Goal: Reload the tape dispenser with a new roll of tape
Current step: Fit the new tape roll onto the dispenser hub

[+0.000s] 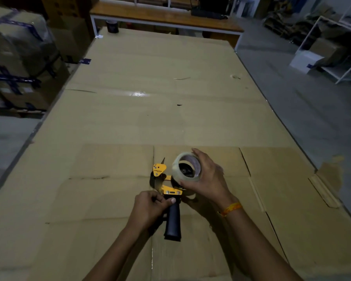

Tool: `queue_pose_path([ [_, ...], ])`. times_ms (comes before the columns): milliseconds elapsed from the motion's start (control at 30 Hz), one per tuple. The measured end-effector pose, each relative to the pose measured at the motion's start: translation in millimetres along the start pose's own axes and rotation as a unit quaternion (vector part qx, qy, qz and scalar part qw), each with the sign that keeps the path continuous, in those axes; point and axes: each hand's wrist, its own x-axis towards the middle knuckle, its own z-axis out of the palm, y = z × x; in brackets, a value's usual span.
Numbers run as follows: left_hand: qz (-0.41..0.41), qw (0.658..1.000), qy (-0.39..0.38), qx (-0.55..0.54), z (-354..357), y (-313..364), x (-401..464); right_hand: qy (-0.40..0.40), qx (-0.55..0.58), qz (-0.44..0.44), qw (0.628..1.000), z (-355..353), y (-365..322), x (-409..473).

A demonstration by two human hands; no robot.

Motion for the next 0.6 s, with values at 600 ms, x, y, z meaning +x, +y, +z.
queue_pose_path([
  [600, -0.031, 0.999, -0.029, -0.014, -6.5, 10.5, 1.5, -0.087, -0.117, 0.023, 0.989, 17.8, -14.0, 21.1],
])
